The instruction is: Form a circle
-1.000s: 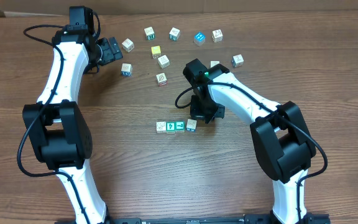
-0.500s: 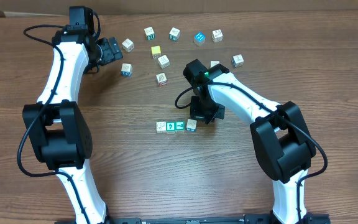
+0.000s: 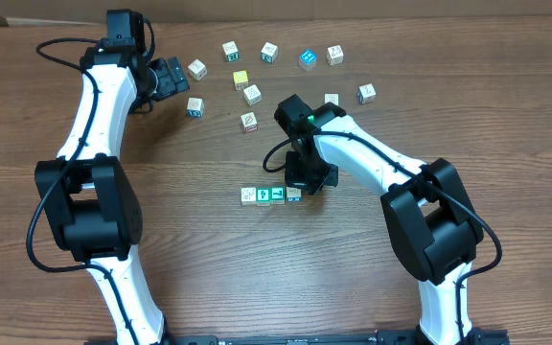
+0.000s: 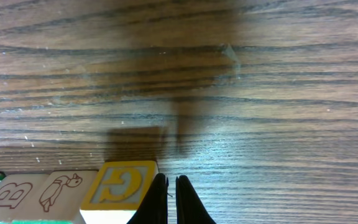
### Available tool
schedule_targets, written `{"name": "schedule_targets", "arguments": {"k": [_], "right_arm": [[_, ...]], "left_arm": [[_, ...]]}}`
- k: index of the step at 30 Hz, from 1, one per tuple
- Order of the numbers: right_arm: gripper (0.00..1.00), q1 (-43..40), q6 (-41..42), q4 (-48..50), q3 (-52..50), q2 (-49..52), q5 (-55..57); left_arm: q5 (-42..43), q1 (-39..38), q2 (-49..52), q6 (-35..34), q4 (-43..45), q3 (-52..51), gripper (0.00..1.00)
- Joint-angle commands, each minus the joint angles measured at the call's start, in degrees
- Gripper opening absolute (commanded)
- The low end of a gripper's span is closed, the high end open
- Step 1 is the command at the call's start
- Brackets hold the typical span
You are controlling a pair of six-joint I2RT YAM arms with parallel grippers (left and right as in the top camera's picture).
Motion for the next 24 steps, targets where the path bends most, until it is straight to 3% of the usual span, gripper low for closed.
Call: {"name": "schedule_targets", "arguments": {"k": [1,24], "right_arm": [[0.04,0.1,0.1,0.3,-0.4,0.1,-0.1],[0.04,0.2,0.2,0.0,-0.4,0.1,-2.3]], "left_arm": [[0.2,-0.4,-0.3,-1.2,0.0,0.7,1.00],[0.2,-0.4,-0.3,-1.2,0.0,0.7,1.00]]}}
